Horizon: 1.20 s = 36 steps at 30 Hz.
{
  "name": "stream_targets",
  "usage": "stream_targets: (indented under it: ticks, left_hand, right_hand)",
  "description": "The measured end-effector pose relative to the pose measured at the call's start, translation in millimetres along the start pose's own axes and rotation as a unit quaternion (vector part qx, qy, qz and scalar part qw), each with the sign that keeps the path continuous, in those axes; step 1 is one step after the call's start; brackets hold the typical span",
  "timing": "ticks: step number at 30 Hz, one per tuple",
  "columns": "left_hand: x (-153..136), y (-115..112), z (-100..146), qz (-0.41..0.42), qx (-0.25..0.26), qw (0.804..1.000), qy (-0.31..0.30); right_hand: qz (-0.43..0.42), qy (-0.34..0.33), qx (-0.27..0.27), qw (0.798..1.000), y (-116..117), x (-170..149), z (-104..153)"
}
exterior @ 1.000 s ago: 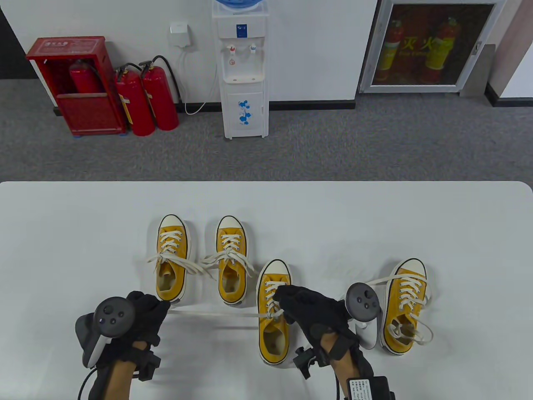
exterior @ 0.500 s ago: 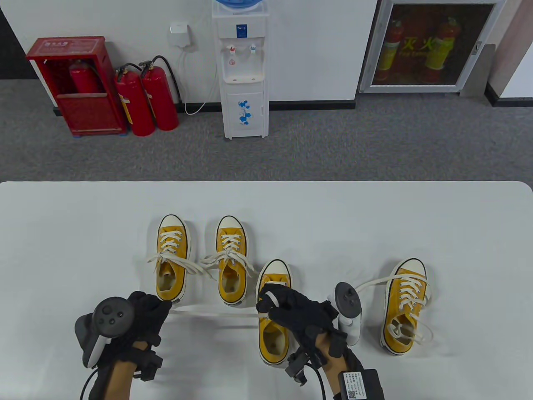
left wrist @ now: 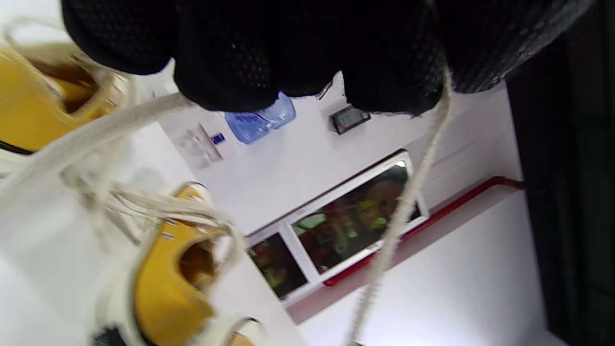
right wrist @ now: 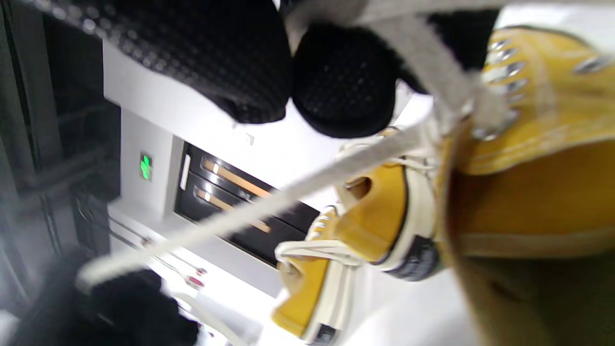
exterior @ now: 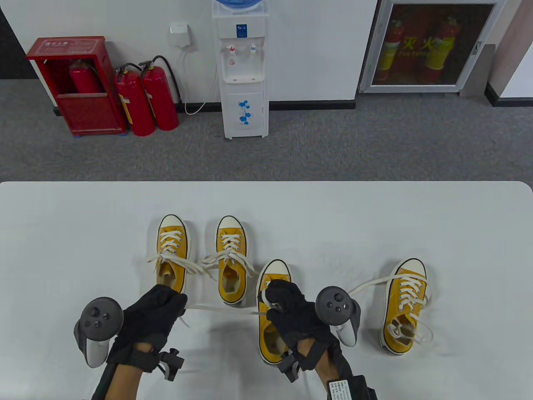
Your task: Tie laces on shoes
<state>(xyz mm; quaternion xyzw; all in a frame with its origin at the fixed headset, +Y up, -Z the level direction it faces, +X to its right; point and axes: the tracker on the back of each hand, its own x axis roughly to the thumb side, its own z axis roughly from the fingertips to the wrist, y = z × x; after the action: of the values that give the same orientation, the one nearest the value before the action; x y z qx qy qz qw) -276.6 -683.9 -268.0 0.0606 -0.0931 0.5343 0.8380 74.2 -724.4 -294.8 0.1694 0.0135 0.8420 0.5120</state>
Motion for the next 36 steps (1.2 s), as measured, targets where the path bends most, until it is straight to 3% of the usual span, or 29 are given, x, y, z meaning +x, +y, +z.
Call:
stream_targets:
  ticks: [6, 17, 22, 26, 32, 36]
  left_hand:
    - [41.1, -16.2, -1.4, 0.057, -0.05, 0.997, -0.031]
    - [77.9, -45.9, -16.7, 0.085, -0.109, 0.99, -0.033]
    - [74.5, -54.6, -30.3, 0.079, -0.107, 0.991, -0.008]
    - [65.3, -62.1, -44.8, 0.021, -0.071, 0.997, 0.02]
    - [42.2, -74.0, -60.8, -0.029, -0.054, 0.995, 0.077]
    - [23.5, -88.2, -65.9, -0.114, -0.059, 0.986, 0.107]
  right_hand:
    - [0.057, -0.01, 0.006, 0.998, 5.6, 8.8, 1.3]
    - [0.163, -0.045, 0.054, 0.984, 20.8, 22.8, 6.6]
    - [0.191, -0.07, 0.068, 0.977, 25.2, 27.4, 10.9]
    - [0.191, -0.079, 0.083, 0.975, 26.3, 28.3, 12.7]
    - [0.143, -0.086, 0.082, 0.983, 21.9, 25.7, 12.6]
    - [0.088, -0.081, 0.085, 0.989, 15.6, 19.2, 11.4]
